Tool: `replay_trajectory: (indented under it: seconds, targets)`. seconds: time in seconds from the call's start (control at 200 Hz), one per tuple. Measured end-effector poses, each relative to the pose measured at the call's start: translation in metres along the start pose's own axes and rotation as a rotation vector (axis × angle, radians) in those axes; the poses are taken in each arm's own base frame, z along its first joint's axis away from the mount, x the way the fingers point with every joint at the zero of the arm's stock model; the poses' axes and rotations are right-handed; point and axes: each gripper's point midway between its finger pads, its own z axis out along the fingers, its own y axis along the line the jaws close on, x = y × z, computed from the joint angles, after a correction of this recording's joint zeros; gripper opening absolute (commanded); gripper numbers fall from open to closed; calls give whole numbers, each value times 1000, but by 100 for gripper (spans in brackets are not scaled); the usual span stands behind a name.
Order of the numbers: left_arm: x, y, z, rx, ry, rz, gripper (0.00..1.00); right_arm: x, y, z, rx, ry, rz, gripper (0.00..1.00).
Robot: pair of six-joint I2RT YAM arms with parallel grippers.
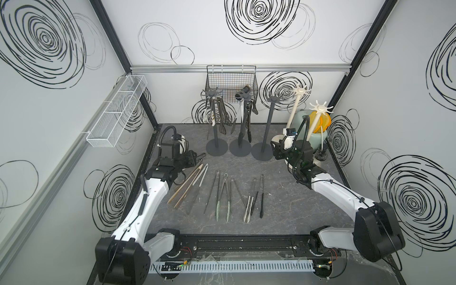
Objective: Hang food tongs on kitchen utensil racks
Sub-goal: Pick up the food tongs from the center of the board.
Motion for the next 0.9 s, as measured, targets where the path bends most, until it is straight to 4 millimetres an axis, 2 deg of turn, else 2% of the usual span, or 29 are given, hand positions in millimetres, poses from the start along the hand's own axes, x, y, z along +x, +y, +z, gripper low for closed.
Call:
replay_trajectory:
  seconds: [0.105,0.17,0.315,0.42,0.505,0.715,0.901]
  targets:
    - [26,19,19,-49,137,3,28,24,6,-10,-45,67,37,51]
    - [45,23,30,-56,222,6,28,40,9,-16,-66,111,60,51]
    - [84,9,46,-46,357,56,35,65,12,-26,-91,178,87,51]
    - [115,-3,54,-37,437,112,38,73,13,-29,-98,201,98,51]
    - [134,-3,59,-53,488,130,40,78,13,-30,-101,216,103,51]
    - [154,8,74,-123,547,140,43,83,13,-31,-100,233,113,51]
    - [154,16,82,-184,530,150,44,87,12,-32,-94,242,117,51]
